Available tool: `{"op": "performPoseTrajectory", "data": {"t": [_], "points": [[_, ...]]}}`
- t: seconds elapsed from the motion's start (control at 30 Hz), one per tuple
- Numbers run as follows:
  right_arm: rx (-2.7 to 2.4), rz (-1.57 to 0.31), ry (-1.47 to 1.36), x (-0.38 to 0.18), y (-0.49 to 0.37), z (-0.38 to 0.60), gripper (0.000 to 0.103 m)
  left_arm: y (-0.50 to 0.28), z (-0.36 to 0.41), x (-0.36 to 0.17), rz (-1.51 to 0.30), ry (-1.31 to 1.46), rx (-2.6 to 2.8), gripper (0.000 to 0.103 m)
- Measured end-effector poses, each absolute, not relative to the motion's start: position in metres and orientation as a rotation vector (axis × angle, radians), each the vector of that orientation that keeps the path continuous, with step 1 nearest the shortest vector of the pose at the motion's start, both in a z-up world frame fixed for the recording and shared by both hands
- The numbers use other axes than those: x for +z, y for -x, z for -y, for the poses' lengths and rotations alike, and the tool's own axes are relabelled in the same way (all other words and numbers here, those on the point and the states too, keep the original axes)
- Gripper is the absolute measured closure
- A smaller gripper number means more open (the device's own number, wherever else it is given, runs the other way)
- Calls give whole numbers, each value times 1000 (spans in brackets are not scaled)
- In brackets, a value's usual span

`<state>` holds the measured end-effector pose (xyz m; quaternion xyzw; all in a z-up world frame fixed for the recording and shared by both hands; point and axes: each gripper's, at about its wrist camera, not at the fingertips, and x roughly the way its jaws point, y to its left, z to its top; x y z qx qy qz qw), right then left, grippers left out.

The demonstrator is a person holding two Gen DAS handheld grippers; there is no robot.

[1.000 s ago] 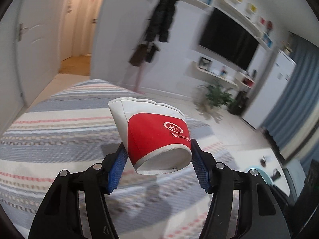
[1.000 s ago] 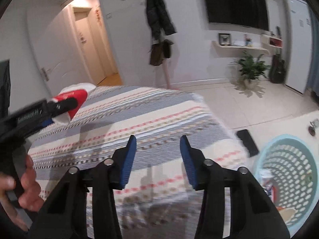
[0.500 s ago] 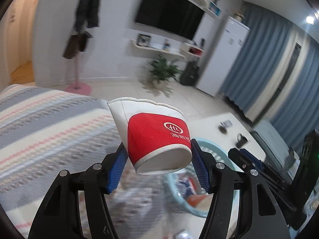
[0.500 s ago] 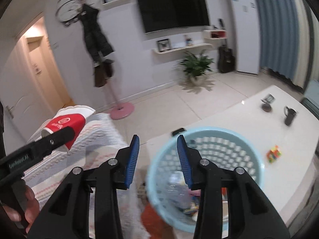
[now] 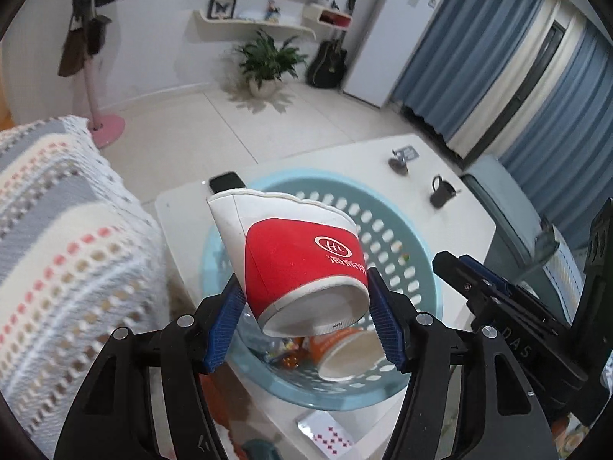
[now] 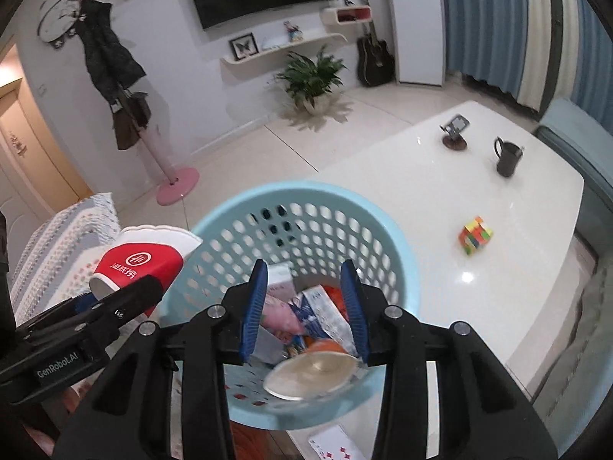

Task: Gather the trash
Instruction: 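Carry the red-and-white cup to the blue basket and open the left tool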

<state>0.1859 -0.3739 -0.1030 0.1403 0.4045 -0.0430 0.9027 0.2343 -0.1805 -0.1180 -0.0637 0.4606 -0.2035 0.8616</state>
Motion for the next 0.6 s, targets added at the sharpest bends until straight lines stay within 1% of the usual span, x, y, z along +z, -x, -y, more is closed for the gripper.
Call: {"op": "performPoseTrajectory", "data": {"t": [0.03,0.07,0.1,0.13,0.23,0.3,0.43,0.53,0.6], "points": [[-92,-839,-294,-105,-185,376,60,-235,182,-120,-966,128,-416,42],[-91,-840,-304,-107,-183,381,54,-235,182,-119,-963,125,-408,38],[-89,-841,-312,-109,-182,384,52,-235,182,-120,-959,122,-402,32],[-89,-841,-317,-111,-180,385,50,-233,181,-121,-958,123,-399,30],[-86,-843,-317,-113,-177,386,49,-229,178,-120,-951,132,-401,29],[-80,-844,-318,-113,-177,386,49,-226,177,-117,-948,124,-407,26],[-64,-836,-303,-108,-174,380,49,-216,174,-109,-929,103,-401,24],[-50,-823,-288,-102,-171,373,48,-208,175,-98,-896,85,-384,23],[-43,-804,-281,-97,-167,370,46,-200,170,-90,-856,63,-356,21]]}}
